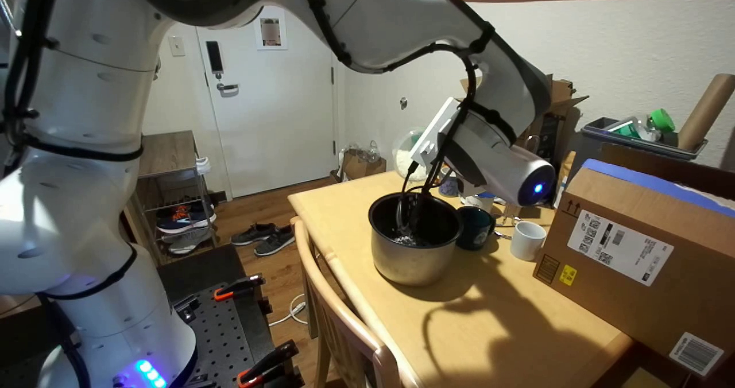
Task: Pick the bowl and pour its contents into the bucket
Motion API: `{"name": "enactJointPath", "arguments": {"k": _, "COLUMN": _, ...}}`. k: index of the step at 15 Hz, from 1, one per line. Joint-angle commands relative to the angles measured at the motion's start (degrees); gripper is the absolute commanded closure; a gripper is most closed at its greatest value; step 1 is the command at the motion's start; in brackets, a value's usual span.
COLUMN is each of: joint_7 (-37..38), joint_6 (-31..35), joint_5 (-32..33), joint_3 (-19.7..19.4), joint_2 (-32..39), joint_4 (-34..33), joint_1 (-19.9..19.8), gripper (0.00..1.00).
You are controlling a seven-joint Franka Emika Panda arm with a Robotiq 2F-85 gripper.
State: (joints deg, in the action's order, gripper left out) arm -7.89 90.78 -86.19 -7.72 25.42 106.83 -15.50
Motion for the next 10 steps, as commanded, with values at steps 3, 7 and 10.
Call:
{"name": "enactJointPath", "arguments": {"k": 3, "joint_7": 0.2, "joint_6": -3.5, "joint_5": -2.6, "joint_3": -1.2, "joint_2": 1.2, "joint_4": -0.1, "joint_1": -0.5, "gripper": 0.98}}
{"name": "enactJointPath", "arguments": {"k": 7, "joint_7": 0.2, "joint_6": -4.7, "joint_5": -3.3, "joint_3": -1.4, "joint_2": 1.7, "joint_4": -0.1, "joint_1": -0.7, "gripper": 0.98}}
{"name": "enactJointPath", "arguments": {"k": 10, "joint_7": 0.2, "joint_6": -5.3, "joint_5": -3.9, "joint_3": -1.4, "joint_2": 2.0, "joint_4": -0.1, "joint_1": -0.9, "gripper": 0.98}}
